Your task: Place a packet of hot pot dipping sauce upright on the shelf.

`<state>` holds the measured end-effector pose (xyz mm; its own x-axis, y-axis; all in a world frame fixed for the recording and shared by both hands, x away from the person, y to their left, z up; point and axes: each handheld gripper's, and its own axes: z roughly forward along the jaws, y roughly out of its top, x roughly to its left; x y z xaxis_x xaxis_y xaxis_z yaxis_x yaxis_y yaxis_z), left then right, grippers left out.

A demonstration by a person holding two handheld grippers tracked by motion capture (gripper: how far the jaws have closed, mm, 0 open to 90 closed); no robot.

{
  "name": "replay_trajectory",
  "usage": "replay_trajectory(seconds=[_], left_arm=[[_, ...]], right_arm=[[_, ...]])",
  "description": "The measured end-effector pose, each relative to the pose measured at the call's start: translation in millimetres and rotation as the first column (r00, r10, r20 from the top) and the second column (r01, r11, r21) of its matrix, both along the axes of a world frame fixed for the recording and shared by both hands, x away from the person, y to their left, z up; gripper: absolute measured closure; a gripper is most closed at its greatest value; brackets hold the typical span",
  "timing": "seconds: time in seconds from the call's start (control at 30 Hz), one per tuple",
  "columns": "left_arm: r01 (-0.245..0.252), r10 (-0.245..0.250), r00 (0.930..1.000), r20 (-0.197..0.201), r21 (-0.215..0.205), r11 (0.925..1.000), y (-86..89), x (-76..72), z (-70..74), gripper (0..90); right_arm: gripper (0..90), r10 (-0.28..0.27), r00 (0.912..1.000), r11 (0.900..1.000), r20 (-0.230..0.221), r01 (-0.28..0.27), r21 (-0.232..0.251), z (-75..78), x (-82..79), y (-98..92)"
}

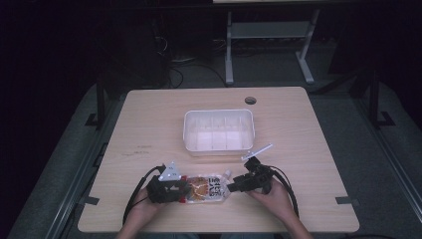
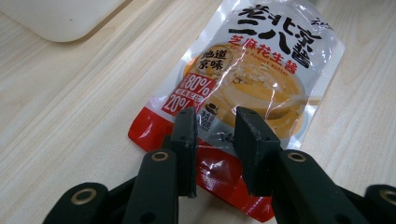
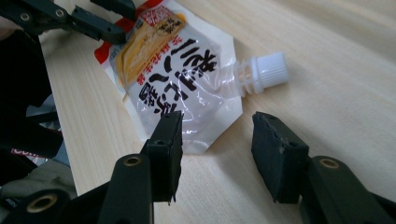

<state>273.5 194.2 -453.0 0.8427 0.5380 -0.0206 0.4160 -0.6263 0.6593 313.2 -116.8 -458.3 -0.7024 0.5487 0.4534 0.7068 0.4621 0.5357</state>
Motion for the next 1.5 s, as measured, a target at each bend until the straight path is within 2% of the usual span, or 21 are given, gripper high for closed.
replay_trajectory(seconds=[0.33, 0.67, 1.0, 1.27, 1.4, 1.5], left_arm=[[-0.006, 0.006, 1.0000, 0.002, 0.005, 1.0000, -0.4, -1.1, -2.3, 69.8], [-0.006, 0.006, 1.0000, 0.005, 0.015, 0.9999, -1.3, -1.9, -3.5, 70.3], [-0.004, 0.004, 1.0000, 0.006, 0.023, 0.9997, -2.2, -1.7, -4.4, 70.3], [-0.001, 0.000, 1.0000, 0.010, 0.037, 0.9993, -3.2, -1.9, -4.4, 70.4], [-0.002, 0.001, 0.9999, 0.012, 0.041, 0.9992, -3.9, -2.2, -4.7, 70.3], [0.001, -0.002, 0.9999, 0.014, 0.045, 0.9990, -4.4, -2.1, -4.9, 70.3]], right_arm=[[51.7, 0.010, 0.9993, 1.000, -0.037, -0.010, 0.005, -5.6, 2.6, 2.1], [52.4, 0.019, 0.9977, 0.999, -0.065, -0.016, 0.049, -9.7, 4.3, 6.3], [54.3, 0.008, 0.9965, 0.996, -0.083, 0.000, 0.091, -10.8, 5.2, 5.1], [57.4, -0.007, 0.9952, 0.984, -0.098, 0.024, 0.175, -7.3, 5.0, 1.4], [60.1, 0.005, 0.9920, 0.975, -0.126, 0.023, 0.219, -8.3, 5.4, 2.3], [60.3, 0.010, 0.9916, 0.973, -0.129, 0.020, 0.230, -9.0, 4.9, 6.3]])
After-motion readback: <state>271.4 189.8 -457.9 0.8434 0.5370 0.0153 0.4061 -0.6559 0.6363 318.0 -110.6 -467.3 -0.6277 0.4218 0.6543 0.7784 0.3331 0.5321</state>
